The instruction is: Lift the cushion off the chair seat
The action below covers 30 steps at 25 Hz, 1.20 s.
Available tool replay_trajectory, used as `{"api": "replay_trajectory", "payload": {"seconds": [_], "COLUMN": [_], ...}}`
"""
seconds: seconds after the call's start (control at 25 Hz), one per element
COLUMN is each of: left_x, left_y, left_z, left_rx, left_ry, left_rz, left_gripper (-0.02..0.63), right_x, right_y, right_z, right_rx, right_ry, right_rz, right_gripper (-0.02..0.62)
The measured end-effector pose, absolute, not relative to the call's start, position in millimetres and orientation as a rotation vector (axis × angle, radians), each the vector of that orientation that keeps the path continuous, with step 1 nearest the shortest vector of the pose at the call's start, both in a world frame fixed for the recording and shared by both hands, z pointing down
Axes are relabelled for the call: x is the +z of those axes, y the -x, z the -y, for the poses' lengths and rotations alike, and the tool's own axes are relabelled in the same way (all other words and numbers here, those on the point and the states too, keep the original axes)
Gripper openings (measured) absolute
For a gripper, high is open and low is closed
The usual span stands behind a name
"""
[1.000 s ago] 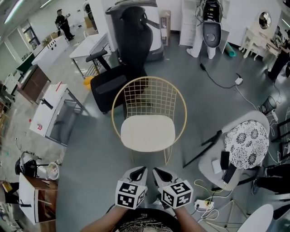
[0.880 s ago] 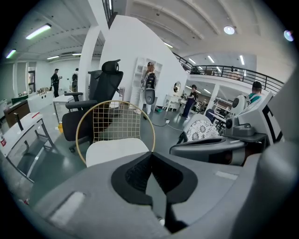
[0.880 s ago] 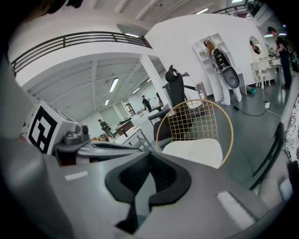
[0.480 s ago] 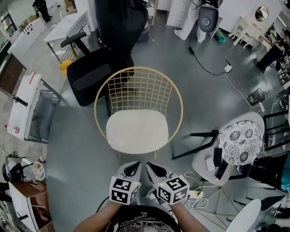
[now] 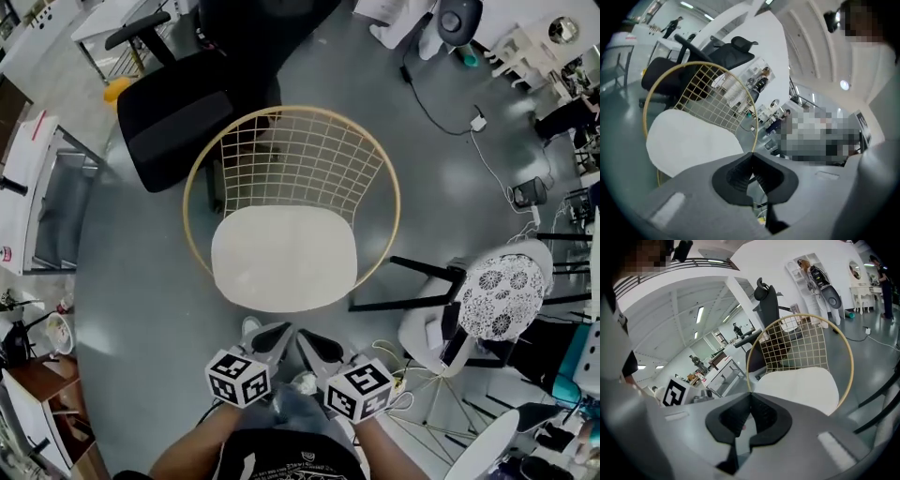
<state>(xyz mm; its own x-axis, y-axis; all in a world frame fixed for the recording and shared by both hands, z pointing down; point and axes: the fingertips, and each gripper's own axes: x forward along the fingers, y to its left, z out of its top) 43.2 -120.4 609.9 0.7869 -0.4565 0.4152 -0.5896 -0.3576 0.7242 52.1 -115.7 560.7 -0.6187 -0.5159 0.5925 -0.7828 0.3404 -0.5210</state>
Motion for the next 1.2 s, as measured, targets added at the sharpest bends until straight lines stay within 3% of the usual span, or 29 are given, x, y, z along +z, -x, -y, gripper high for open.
{"api": "replay_trajectory", "payload": {"seconds": [0.2, 0.68, 1.2], "left_x": [648.2, 716.5, 778.7], "left_y": [-56.5, -45.6, -16.7], "left_z": [102.0, 113.0, 88.4], "left_rx": [0.036, -0.088, -0.071], "left_ry": [-1.839, -1.704, -1.583], "left_rz": [0.612, 0.675, 0.707], "left_gripper": [0.003, 0.005, 0.091], "right_x": [579.4, 614.5, 652.7], "right_y": [-55.1, -58.1, -32.9], "right_z": [113.4, 128.6, 142.3], "right_rx": [1.149, 1.133, 1.166], "right_ry": [-1.156, -1.086, -1.0], "right_rz": [2.2, 2.216, 2.228], "right_gripper": [-0.002, 0.0, -0.002]}}
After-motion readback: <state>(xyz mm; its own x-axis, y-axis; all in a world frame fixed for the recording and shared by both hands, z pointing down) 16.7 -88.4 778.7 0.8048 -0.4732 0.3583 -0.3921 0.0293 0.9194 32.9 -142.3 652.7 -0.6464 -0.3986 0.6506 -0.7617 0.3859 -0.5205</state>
